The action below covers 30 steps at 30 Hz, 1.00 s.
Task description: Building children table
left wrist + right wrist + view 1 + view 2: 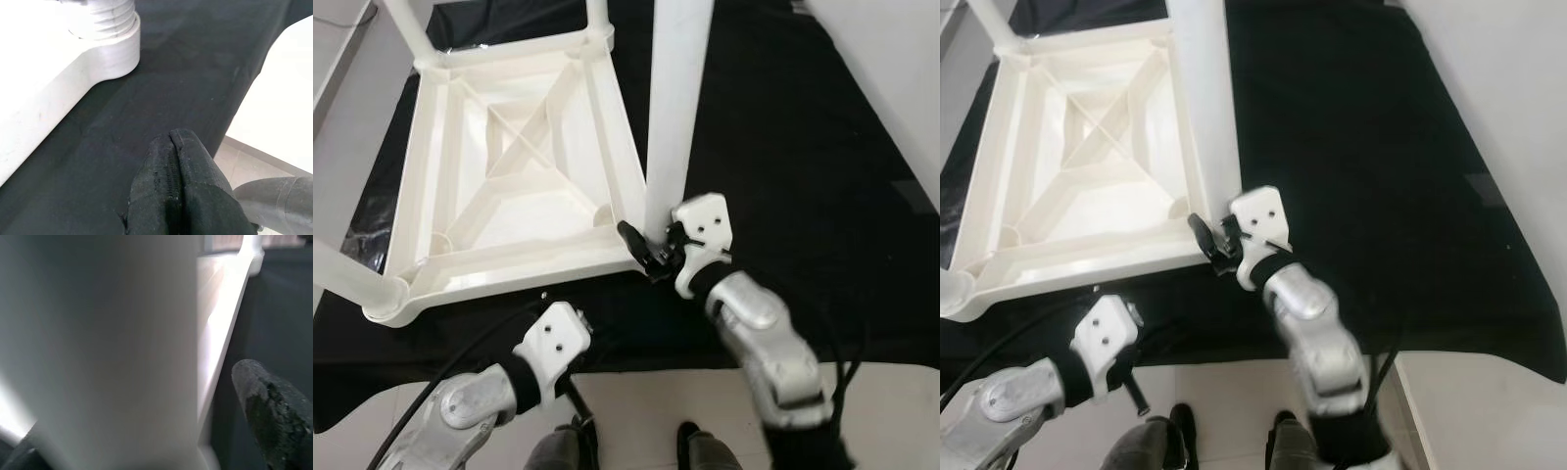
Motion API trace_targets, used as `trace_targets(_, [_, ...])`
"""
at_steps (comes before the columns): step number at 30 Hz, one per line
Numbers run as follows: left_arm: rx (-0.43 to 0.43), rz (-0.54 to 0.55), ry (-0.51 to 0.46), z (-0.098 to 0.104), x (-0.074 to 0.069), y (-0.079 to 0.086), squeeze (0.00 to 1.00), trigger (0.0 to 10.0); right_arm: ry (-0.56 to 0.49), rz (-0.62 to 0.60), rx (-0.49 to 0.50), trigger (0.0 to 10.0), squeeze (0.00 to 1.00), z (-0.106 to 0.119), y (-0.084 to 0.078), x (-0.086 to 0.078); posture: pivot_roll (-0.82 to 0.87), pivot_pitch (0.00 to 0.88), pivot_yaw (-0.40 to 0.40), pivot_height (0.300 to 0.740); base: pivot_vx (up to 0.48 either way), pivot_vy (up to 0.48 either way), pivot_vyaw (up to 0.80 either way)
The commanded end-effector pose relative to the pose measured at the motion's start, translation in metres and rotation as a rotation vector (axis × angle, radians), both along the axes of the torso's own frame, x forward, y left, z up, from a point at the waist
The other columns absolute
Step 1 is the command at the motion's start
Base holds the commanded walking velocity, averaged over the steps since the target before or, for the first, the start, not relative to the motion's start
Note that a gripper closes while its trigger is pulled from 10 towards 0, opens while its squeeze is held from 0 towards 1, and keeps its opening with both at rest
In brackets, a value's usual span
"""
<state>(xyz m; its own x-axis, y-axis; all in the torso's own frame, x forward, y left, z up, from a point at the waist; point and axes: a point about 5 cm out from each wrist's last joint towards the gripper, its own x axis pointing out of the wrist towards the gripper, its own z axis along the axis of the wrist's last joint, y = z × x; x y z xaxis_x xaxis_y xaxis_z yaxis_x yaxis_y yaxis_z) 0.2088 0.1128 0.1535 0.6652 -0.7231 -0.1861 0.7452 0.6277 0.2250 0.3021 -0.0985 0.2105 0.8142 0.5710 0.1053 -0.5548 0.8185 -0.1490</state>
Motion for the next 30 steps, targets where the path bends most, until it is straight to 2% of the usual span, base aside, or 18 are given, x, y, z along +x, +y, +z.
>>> trace_targets(1, [0.012,-0.003,0.027,-0.008,-0.003,0.000,0.00,10.0,0.007,0.042,0.024,10.0,0.70,-0.003,0.002,-0.002,0.05,0.252,0.046,0.740,0.000,0.000,0.00])
trace_targets(2, [0.010,-0.002,0.018,-0.008,-0.001,-0.002,0.00,10.0,-0.009,0.095,0.002,10.0,0.27,0.002,-0.004,0.006,0.05,0.227,0.035,0.740,0.000,0.000,0.00])
trace_targets(3, [0.006,0.000,0.007,-0.008,0.003,-0.003,0.00,10.0,-0.026,0.147,-0.026,10.0,0.00,0.008,-0.011,0.016,0.04,0.209,0.026,0.740,0.000,0.000,0.00])
trace_targets(6, [0.002,0.003,-0.005,-0.008,0.006,-0.005,0.00,10.0,-0.039,0.209,-0.070,10.0,0.00,0.014,-0.017,0.024,0.04,0.200,0.023,0.740,0.000,0.000,0.00])
trace_targets(9, [-0.008,0.011,-0.027,-0.007,0.013,-0.008,0.00,10.0,-0.012,0.405,-0.133,10.0,0.00,0.018,-0.019,0.029,0.04,0.185,0.013,0.740,0.000,0.000,0.00])
trace_targets(10, [-0.008,0.011,-0.027,-0.007,0.013,-0.008,0.00,10.0,-0.012,0.405,-0.133,10.0,0.00,0.018,-0.019,0.029,0.04,0.185,0.013,0.740,0.000,0.000,0.00])
trace_targets(11, [-0.010,0.012,-0.030,-0.007,0.014,-0.008,0.00,10.0,0.001,0.455,-0.140,10.0,0.00,0.017,-0.018,0.030,0.04,0.185,0.013,0.740,0.000,0.000,0.00])
trace_targets(12, [-0.019,0.013,-0.036,-0.007,0.015,-0.010,0.00,10.0,0.028,0.546,-0.151,10.0,0.00,0.017,-0.018,0.033,0.03,0.173,0.001,0.740,0.000,0.000,0.00])
trace_targets(15, [-0.037,0.018,-0.038,-0.007,0.016,-0.010,0.00,10.0,0.040,0.593,-0.139,10.0,0.00,0.020,-0.018,0.040,0.02,0.164,-0.002,0.740,0.000,0.000,0.00])
trace_targets(16, [-0.047,0.023,-0.038,-0.007,0.015,-0.010,0.00,10.0,0.046,0.624,-0.128,6.6,0.00,0.024,-0.017,0.043,0.03,0.163,-0.001,0.740,0.000,0.000,0.00])
trace_targets(17, [-0.051,0.025,-0.038,-0.008,0.016,-0.010,0.00,10.0,0.046,0.634,-0.121,0.0,0.00,0.026,-0.017,0.045,0.03,0.158,-0.002,0.740,0.000,0.000,0.00])
trace_targets(20, [-0.054,0.029,-0.042,-0.008,0.016,-0.010,0.00,10.0,0.053,0.648,-0.098,0.0,0.00,0.027,-0.018,0.047,0.03,0.157,-0.002,0.740,0.000,0.000,0.00])
trace_targets(26, [-0.083,0.054,-0.044,-0.008,0.019,-0.007,0.00,10.0,0.052,0.627,-0.120,0.0,0.00,0.023,-0.024,0.055,0.03,0.151,0.005,0.740,0.000,0.000,0.00])
trace_targets(28, [-0.102,0.071,-0.041,-0.008,0.021,-0.004,0.00,10.0,0.052,0.571,-0.142,0.0,0.00,0.016,-0.032,0.055,0.03,0.147,0.014,0.740,0.000,0.000,0.00])
trace_targets(30, [-0.118,0.081,-0.033,-0.009,0.023,-0.001,0.00,10.0,0.087,0.468,-0.197,0.0,0.00,-0.001,-0.045,0.051,0.03,0.144,0.015,0.740,0.000,0.000,0.00])
